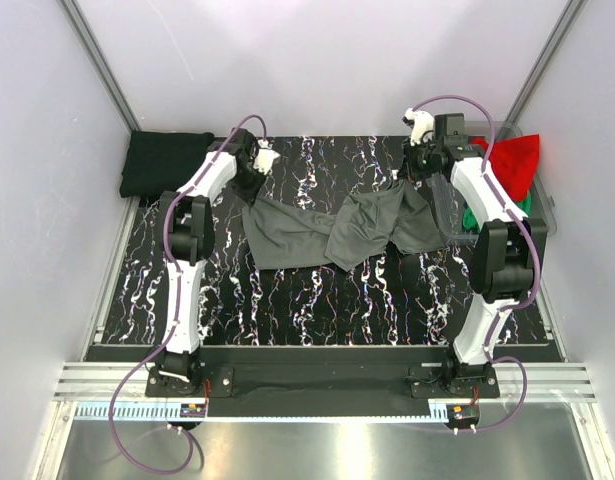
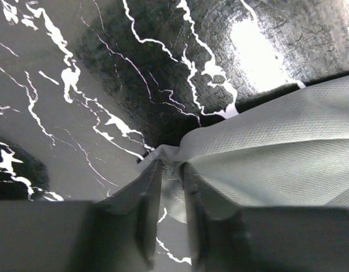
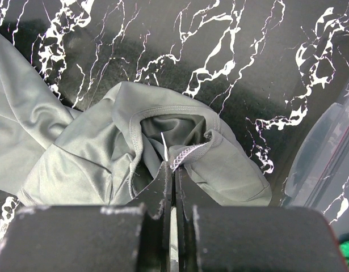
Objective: Fold and stack the t-shirts
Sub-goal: Flatten the tshirt out
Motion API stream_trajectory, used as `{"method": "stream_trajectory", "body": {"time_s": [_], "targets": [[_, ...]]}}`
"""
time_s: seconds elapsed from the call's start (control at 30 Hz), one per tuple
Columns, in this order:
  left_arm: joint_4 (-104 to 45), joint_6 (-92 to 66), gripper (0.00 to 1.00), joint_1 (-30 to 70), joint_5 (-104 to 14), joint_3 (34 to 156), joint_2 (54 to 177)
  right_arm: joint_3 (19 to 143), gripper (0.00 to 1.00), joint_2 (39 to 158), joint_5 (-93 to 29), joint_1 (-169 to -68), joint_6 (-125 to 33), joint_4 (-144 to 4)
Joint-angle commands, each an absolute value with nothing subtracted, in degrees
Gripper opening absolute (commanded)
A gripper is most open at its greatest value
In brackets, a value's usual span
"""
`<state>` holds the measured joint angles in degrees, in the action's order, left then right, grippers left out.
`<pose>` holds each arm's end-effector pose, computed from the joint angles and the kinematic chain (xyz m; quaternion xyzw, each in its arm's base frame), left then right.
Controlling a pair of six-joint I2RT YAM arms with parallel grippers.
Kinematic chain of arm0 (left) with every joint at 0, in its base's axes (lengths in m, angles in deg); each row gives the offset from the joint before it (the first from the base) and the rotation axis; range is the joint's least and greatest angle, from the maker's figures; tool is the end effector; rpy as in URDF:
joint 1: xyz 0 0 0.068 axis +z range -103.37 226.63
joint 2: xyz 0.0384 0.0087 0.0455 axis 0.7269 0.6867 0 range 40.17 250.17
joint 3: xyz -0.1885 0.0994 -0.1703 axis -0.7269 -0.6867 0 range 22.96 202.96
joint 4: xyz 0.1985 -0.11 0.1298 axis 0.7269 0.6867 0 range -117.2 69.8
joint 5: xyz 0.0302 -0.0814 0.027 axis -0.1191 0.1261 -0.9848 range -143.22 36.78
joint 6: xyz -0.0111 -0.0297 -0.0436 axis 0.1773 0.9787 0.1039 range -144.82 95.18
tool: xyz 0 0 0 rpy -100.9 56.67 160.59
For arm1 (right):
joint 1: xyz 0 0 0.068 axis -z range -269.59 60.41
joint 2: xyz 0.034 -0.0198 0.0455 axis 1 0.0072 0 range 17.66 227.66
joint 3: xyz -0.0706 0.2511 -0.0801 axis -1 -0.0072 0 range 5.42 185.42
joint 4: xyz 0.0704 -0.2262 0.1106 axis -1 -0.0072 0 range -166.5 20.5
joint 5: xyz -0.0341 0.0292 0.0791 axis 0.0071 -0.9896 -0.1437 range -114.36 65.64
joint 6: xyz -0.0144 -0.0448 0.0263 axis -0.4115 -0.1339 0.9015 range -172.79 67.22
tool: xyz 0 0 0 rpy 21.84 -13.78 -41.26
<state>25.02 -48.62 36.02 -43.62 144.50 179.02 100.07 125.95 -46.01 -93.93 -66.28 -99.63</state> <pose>0.4989 -0.0995 0.1694 0.3042 0.9324 -0.0615 0.1853 0.4303 0.0458 0.2907 -0.2129 0.8810 0.1414 0.3981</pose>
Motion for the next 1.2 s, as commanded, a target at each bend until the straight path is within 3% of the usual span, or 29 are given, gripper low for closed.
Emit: {"method": "stream_trajectory", "body": {"time_s": [0.0,0.03,0.27,0.57,0.67,0.83,1.07,1.13,1.17], "targets": [[26.3,-49.4,0.04,36.3,-41.0,146.4,179.6,103.3,0.02,126.4,-46.0,-93.9,-65.4,-99.3],[26.2,-49.2,0.00,36.4,-40.9,146.4,179.4,103.5,0.02,126.6,-45.9,-93.9,-65.4,-99.3],[24.6,-47.9,0.00,36.2,-40.7,151.7,173.3,111.9,0.02,130.3,-45.1,-93.9,-64.9,-98.8],[16.1,-46.6,0.00,32.6,-42.1,152.4,150.3,137.7,0.00,138.3,-45.4,-94.4,-66.1,-98.3],[15.4,-48.8,0.00,32.3,-39.0,149.7,142.8,139.4,0.00,135.4,-47.7,-94.3,-65.4,-98.8],[16.4,-54.5,0.00,31.2,-34.3,134.2,128.9,132.0,0.00,126.7,-52.3,-94.3,-65.6,-102.6],[26.1,-58.3,0.00,29.2,-30.0,104.5,115.2,105.5,0.00,120.1,-57.1,-94.4,-67.4,-107.4],[28.2,-58.3,0.09,29.0,-29.3,99.5,113.7,101.5,0.01,120.1,-57.8,-94.4,-68.7,-110.1],[28.7,-58.0,0.23,28.7,-29.1,95.6,112.6,97.7,0.09,120.1,-57.9,-94.4,-69.4,-110.7]]}}
